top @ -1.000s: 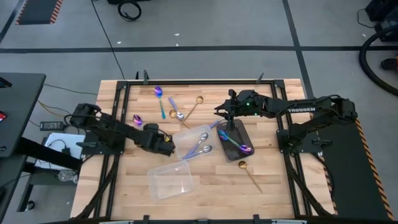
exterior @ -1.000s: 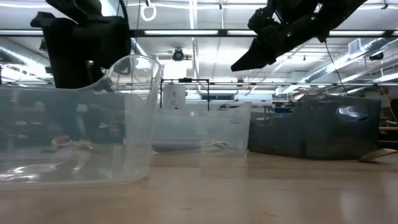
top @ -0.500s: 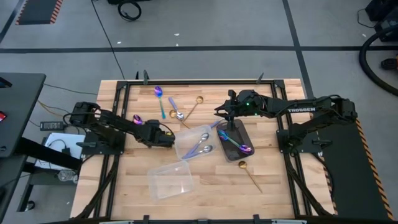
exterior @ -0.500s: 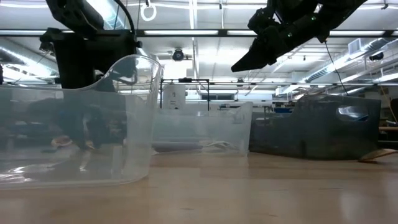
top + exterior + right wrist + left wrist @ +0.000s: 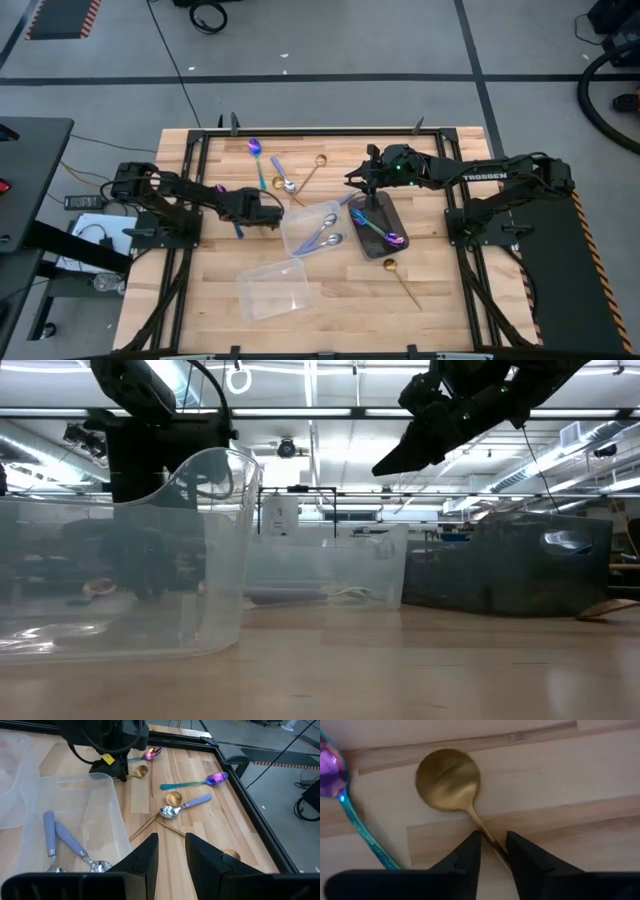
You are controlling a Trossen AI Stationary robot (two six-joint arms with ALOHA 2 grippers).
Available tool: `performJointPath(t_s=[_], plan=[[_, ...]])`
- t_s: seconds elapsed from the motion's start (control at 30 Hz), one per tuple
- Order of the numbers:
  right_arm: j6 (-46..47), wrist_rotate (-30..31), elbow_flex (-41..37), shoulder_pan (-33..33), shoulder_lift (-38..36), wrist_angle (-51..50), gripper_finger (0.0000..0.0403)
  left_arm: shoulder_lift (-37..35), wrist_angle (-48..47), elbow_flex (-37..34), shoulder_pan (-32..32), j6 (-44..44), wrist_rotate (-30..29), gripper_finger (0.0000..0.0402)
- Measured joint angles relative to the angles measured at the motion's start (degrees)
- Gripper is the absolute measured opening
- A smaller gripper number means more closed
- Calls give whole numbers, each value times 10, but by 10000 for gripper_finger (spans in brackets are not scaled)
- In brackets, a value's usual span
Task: Sort silverware by color (type)
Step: Put the gold spoon into the bottom transparent bin
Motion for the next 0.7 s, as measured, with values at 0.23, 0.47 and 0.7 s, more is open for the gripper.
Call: performJointPath(t_s=[0.23,0.47,0.7], plan=[[-2,0,0,0,0,0,107,1,-14,0,0,18,9,27],[-2,0,0,0,0,-1,107,1,-22,3,-7,38,9,16],[-2,0,0,0,0,-5,107,-22,-46,17,-22,69,4,16]])
